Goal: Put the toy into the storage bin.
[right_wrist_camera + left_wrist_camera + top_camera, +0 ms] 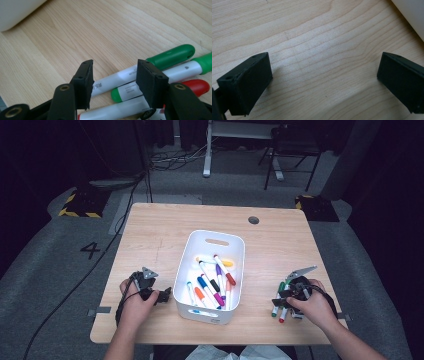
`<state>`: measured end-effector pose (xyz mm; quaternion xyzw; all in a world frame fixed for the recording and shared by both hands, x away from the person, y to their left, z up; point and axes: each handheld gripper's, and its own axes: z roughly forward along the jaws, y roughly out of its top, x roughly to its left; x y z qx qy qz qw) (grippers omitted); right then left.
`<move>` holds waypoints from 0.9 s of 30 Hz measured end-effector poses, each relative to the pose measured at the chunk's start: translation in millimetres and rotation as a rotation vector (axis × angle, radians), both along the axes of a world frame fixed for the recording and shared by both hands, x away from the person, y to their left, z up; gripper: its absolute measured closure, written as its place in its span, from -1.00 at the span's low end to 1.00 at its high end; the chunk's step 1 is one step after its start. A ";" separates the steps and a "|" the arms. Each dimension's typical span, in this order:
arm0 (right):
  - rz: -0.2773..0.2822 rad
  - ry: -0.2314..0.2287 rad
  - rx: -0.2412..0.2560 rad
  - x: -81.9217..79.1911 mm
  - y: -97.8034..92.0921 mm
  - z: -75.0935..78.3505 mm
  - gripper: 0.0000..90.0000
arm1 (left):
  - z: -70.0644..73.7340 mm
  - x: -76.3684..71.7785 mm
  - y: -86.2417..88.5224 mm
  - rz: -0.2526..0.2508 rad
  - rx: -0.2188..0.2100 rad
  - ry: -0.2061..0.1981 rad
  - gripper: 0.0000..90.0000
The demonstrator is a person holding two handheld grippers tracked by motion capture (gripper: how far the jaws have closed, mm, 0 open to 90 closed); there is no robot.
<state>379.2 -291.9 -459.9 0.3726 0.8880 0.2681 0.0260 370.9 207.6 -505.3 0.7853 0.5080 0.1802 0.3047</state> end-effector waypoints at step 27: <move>-0.007 -0.062 -0.004 24.4 54.5 -16.5 0.69 | 0.0 0.0 0.0 0.000 0.001 0.000 -1.00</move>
